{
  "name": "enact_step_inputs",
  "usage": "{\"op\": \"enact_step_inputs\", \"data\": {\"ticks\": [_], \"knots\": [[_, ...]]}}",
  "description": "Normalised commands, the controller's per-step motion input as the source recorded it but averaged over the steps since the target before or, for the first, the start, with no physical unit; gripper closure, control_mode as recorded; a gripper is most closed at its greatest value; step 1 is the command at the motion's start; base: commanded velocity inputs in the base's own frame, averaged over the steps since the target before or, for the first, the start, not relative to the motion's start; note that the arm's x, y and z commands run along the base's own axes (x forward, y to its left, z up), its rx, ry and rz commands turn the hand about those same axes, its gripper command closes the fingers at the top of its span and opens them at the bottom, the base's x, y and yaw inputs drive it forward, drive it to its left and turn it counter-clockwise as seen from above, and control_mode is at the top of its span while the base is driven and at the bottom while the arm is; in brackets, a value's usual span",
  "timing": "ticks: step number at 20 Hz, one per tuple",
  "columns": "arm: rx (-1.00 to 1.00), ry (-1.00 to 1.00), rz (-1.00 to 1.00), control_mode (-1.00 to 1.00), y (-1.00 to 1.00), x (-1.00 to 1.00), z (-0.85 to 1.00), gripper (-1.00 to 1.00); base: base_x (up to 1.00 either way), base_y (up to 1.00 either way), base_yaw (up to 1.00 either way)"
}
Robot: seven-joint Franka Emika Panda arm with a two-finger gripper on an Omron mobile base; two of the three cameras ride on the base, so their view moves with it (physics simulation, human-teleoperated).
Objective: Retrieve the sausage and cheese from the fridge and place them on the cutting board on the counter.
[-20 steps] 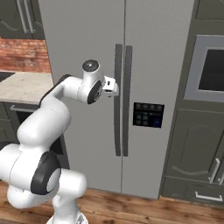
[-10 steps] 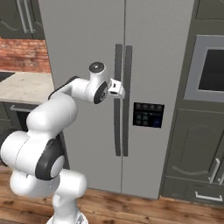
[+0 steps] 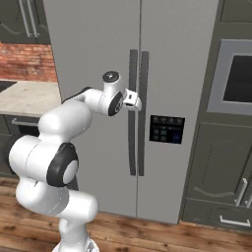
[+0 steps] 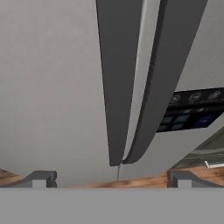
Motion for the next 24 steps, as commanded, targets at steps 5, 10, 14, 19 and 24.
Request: {"op": "enact_step_inputs", "data": {"ticks": [5, 10, 14, 19, 24], "knots": [[0.0, 0.01, 0.0, -1.0, 0.0, 0.28, -0.04, -1.0, 0.0, 0.0, 0.0], [0.0, 0.01, 0.0, -1.0, -0.01, 0.32, -0.04, -1.0, 0.0, 0.0, 0.0], [0.0, 0.0, 0.0, -1.0, 0.0, 0.49, -0.02, -1.0, 0.0, 0.0, 0.0], [0.01, 0.01, 0.0, -1.0, -0.04, 0.36, -0.1, -1.0, 0.0, 0.0, 0.0], [0.02, 0.0, 0.0, -1.0, -0.02, 0.42, -0.07, -1.0, 0.0, 0.0, 0.0]]}}
